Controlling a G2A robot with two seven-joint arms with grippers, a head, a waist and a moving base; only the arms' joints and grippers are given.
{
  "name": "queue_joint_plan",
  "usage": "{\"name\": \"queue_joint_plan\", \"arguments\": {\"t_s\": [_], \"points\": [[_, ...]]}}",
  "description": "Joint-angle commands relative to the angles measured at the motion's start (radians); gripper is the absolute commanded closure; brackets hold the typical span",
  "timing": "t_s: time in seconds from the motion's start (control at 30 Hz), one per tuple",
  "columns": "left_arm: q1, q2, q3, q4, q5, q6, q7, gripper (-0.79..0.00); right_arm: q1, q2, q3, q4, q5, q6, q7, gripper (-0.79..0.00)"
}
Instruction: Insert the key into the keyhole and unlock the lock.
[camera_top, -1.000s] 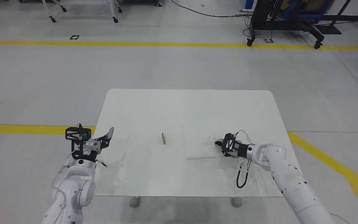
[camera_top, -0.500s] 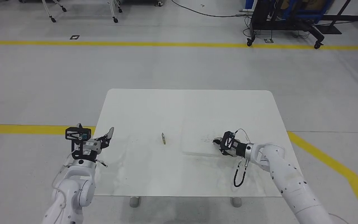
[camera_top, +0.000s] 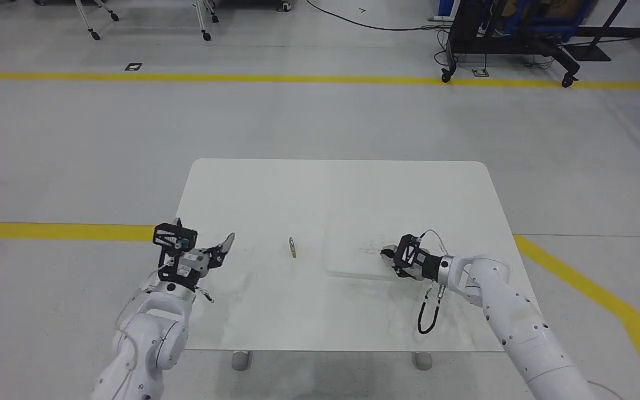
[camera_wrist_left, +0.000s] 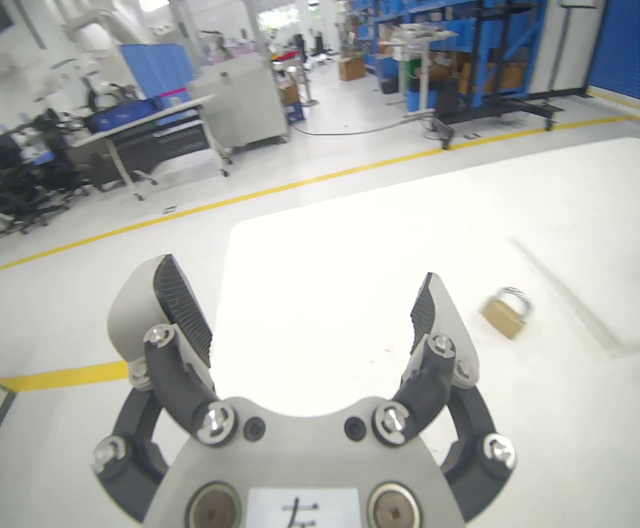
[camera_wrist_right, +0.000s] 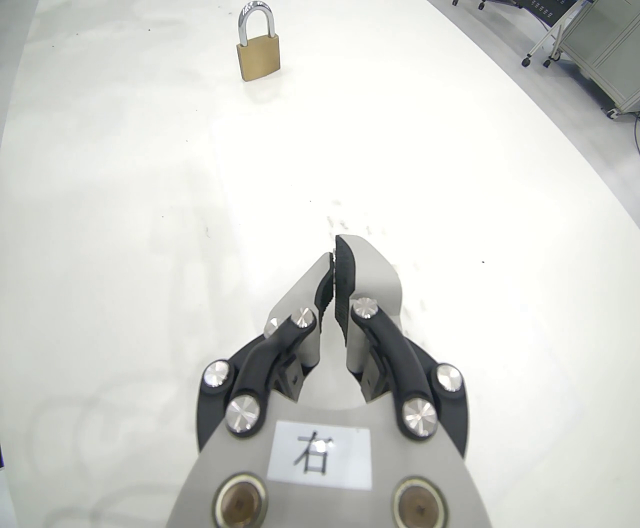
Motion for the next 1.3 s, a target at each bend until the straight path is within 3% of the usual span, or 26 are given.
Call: {"name": "queue_joint_plan", "arguments": {"t_s": [0.0, 0.13, 0.3, 0.57, 0.8, 1.27], "points": [[-0.068, -0.005, 0.079, 0.012, -0.012, -0.048, -0.104, -0.785, 0.000, 0.000, 0.000, 0.000, 0.000, 0.000, 0.000, 0.000], [-0.216, -0.026, 0.257, 0.084, 0.028, -0.116, -0.229, -0.785, 0.000, 0.000, 0.000, 0.000, 0.000, 0.000, 0.000, 0.000], [-0.358, -0.061, 0.442, 0.188, 0.068, -0.132, -0.266, -0.785, 0.000, 0.000, 0.000, 0.000, 0.000, 0.000, 0.000, 0.000], [-0.497, -0.107, 0.617, 0.321, 0.131, -0.146, -0.316, -0.785, 0.000, 0.000, 0.000, 0.000, 0.000, 0.000, 0.000, 0.000], [-0.535, -0.124, 0.680, 0.396, 0.231, -0.139, -0.320, -0.785, 0.000, 0.000, 0.000, 0.000, 0.000, 0.000, 0.000, 0.000], [-0.548, -0.139, 0.690, 0.452, 0.242, -0.156, -0.333, -0.785, 0.000, 0.000, 0.000, 0.000, 0.000, 0.000, 0.000, 0.000]]}}
